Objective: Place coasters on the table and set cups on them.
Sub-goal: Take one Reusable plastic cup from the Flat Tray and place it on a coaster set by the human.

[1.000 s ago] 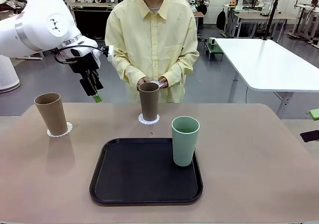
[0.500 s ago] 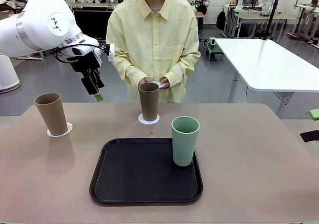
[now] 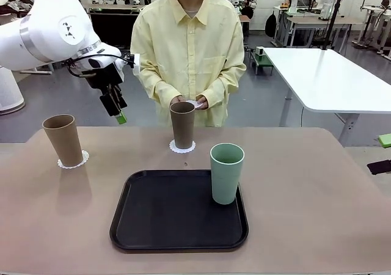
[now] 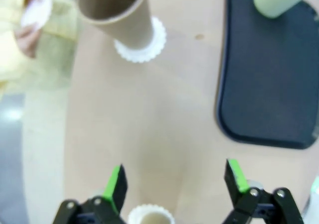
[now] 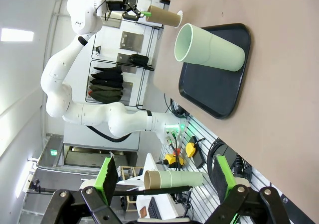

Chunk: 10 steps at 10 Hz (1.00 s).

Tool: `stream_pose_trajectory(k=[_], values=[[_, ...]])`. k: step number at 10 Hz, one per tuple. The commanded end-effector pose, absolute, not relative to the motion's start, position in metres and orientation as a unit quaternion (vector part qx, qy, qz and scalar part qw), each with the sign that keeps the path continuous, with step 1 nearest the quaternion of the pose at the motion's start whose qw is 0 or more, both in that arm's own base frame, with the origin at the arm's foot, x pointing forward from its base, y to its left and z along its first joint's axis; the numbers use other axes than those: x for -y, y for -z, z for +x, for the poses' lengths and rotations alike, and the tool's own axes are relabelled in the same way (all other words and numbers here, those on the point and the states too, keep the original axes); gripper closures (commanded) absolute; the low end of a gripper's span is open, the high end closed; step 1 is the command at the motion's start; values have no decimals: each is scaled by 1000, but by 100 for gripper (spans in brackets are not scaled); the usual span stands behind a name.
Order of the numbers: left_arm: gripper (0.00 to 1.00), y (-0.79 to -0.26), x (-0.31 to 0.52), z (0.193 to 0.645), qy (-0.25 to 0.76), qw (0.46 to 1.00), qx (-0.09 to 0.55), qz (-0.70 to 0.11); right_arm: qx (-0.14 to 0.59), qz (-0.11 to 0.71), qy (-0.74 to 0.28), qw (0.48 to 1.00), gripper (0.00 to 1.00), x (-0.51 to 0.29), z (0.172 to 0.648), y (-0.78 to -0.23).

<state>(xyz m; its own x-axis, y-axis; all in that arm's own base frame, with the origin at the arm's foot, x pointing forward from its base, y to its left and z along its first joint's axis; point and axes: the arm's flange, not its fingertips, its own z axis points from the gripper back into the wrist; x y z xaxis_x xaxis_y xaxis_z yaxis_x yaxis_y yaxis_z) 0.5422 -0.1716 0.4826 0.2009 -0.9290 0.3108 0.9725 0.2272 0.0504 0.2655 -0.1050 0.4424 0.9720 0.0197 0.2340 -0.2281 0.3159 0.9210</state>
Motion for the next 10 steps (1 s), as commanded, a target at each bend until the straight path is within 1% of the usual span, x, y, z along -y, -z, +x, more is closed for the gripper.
stream_pose_trajectory(k=[1, 2, 3, 4, 6, 7, 8, 9, 10], values=[[0, -516, 145, 522, 501, 849, 140, -94, 95, 586, -82, 800, 0, 106, 266, -443], [0, -530, 125, 497, 453, 873, 127, -128, 95, 586, -82, 800, 0, 106, 266, -443], [0, -530, 112, 464, 408, 891, 89, -177, 95, 586, -82, 800, 0, 106, 266, -443], [0, -537, 99, 444, 373, 905, 60, -196, 95, 586, -82, 800, 0, 106, 266, -443], [0, -518, 65, 409, 285, 937, 55, -196, 95, 586, -82, 800, 0, 106, 266, -443], [0, -508, 47, 401, 260, 943, 57, -198, 95, 586, -82, 800, 0, 106, 266, -443], [0, -495, 37, 392, 241, 948, 77, -195, 95, 586, -82, 800, 0, 106, 266, -443], [0, -488, 33, 393, 244, 948, 115, -169, 95, 586, -82, 800, 0, 106, 266, -443], [0, -507, 39, 398, 268, 942, 44, -200, 95, 586, -82, 800, 0, 106, 266, -443]])
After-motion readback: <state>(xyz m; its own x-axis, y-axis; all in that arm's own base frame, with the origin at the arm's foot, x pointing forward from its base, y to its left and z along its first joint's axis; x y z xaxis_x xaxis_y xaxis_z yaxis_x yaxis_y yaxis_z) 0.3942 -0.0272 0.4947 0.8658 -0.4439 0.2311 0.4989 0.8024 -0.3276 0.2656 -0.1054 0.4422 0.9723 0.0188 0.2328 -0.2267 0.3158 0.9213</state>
